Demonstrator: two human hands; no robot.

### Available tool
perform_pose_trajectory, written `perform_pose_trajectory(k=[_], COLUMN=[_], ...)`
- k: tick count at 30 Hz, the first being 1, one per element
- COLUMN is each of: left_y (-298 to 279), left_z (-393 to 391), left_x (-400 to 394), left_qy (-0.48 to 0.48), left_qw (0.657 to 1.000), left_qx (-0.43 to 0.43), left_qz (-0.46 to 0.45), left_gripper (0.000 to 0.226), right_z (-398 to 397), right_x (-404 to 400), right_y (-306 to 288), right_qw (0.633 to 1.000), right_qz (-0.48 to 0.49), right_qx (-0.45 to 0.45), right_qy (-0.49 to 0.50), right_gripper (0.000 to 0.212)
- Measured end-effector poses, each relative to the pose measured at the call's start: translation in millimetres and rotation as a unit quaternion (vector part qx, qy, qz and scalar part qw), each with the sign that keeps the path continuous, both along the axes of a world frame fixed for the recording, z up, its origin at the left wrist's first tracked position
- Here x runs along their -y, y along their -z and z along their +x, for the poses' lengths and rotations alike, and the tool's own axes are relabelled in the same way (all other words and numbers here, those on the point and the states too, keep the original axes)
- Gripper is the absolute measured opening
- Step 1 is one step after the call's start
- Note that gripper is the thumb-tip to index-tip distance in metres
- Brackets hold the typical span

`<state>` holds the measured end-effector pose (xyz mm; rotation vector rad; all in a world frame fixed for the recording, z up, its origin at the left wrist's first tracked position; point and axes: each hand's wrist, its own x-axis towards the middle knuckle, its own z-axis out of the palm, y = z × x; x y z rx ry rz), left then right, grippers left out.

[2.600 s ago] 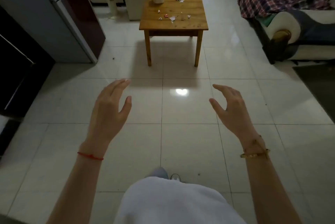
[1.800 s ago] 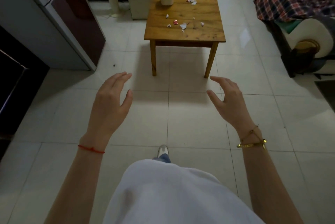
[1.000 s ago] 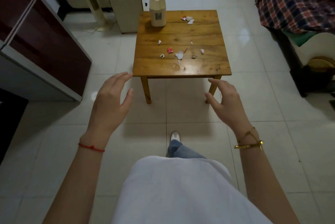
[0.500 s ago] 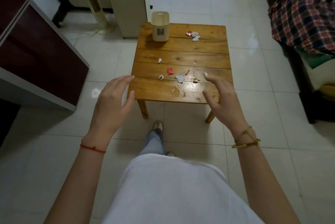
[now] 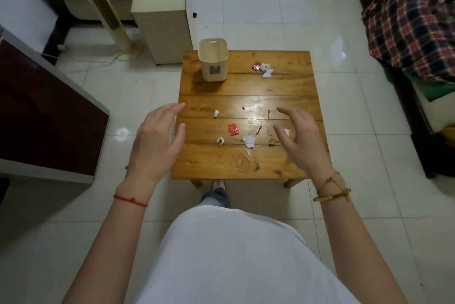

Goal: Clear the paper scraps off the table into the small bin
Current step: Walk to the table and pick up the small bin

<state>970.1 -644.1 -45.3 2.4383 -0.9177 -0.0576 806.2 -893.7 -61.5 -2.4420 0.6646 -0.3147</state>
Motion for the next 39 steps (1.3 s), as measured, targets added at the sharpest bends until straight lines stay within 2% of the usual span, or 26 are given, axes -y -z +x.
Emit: perform_pose_trajectory(k=[10, 20, 30, 35, 39], left_y=[14.7, 91.7, 212.8, 250.6, 274.3], left_z=[118.0, 242.3, 340.8, 359.6, 367.1], left_x=[61.6, 164.8, 248.7, 274.7, 279.9], left_qy=[0.014, -0.025, -0.097, -0.141, -0.157], left_qw=[1.0, 0.997, 0.966, 0.942, 0.937], left_qx=[-0.013, -0.047, -0.214, -0.299, -0.312], left_qz=[0.024, 0.059, 0.104, 0.055, 0.022], left_gripper=[0.043, 0.044, 0.056, 0.061, 0.064], right_z=[97.3, 195.3, 281.4, 298.2, 303.2], right_x=[45.3, 108.5, 166.5, 177.2, 173.7], right_y=[6.1, 46.3, 131.3, 173.6, 199.0], right_qw=[0.999, 0.997, 0.995, 0.992, 0.99], right_qz=[0.021, 0.021, 0.01, 0.008, 0.023], right_qx=[-0.005, -0.04, -0.093, -0.121, -0.134], right_qy=[0.05, 0.056, 0.033, 0.021, 0.023], right_gripper=[0.038, 0.037, 0.037, 0.037, 0.038])
